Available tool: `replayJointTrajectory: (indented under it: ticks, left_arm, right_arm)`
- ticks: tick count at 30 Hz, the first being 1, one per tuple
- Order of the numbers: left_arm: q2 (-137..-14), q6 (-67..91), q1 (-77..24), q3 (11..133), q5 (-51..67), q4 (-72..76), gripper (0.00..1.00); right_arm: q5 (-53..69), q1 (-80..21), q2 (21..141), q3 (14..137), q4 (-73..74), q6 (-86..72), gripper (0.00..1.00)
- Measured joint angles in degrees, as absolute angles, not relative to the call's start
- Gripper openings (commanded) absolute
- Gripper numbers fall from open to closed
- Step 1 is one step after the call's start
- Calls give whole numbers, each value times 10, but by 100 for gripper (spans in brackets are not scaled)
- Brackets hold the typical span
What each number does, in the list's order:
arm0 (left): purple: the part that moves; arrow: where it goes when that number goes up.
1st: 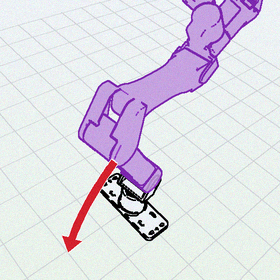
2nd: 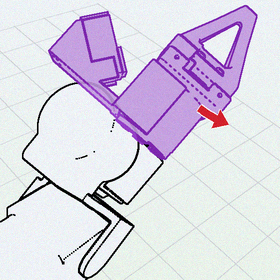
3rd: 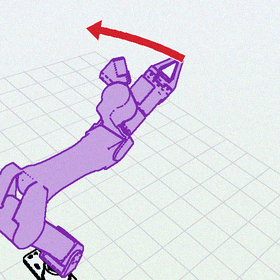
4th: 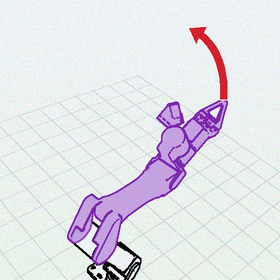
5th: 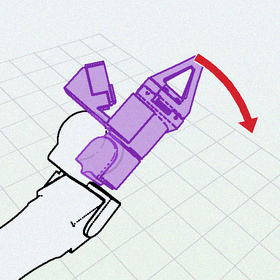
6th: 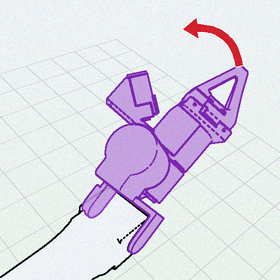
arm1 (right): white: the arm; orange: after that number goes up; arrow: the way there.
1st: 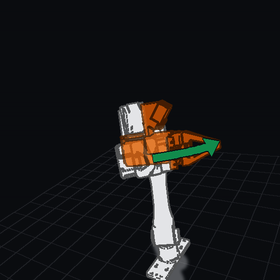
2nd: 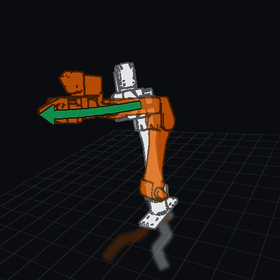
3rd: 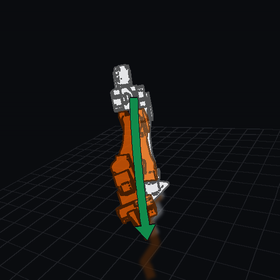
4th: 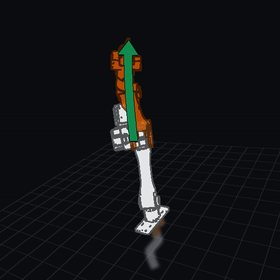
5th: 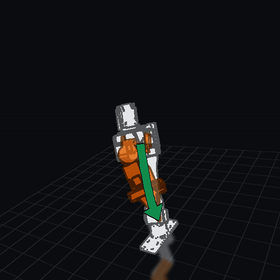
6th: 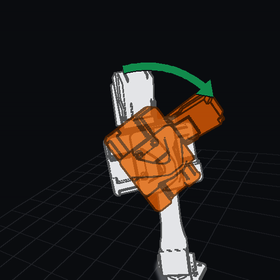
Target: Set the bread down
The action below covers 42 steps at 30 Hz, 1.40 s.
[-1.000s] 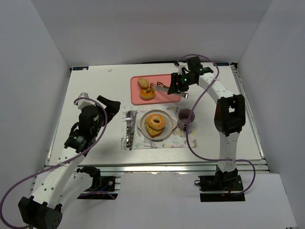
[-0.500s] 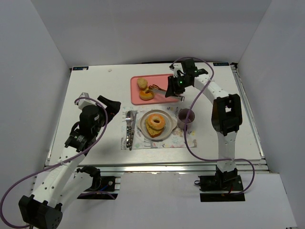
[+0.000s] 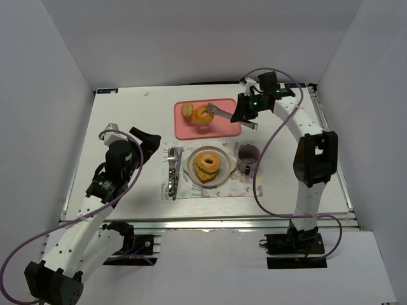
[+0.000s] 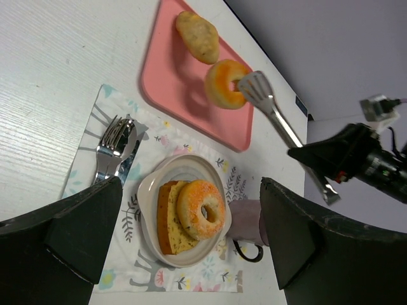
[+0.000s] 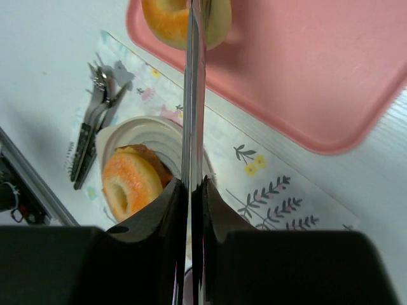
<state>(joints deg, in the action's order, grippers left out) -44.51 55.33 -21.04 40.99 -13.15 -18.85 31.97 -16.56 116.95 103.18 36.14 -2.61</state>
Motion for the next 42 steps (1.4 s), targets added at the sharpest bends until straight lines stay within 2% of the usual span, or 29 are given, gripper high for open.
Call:
replayJointTrajectory:
  ticks: [5,18,21,25,33,37,42]
  left_arm:
    - [-441,553,-210,410,-131,-188,98]
    - [-421,556,-210,405,-131,-177,98]
    - [-415,556,-210,400,-131,-175,98]
    - [-414,556,-210,398,-130,-176,98]
    - [-394,559,-210,392,-130,-175,98]
    - [-385,562,-210,386,-131,-176,98]
    - [-386,563,-210,385,-131,-175,98]
  right_arm:
    - [357,-133,1072,983,363,-19,8]
    - [448,-147,830,681,427,81,10]
    - [445,-147,806,663,436,86,17]
    - [434,-147,801,661,436,94,32]
    - [410,-148,811,657,435,103,42]
    - [410,-148,811,657,435,110,52]
    - [415,-148,810,657,434,111,52]
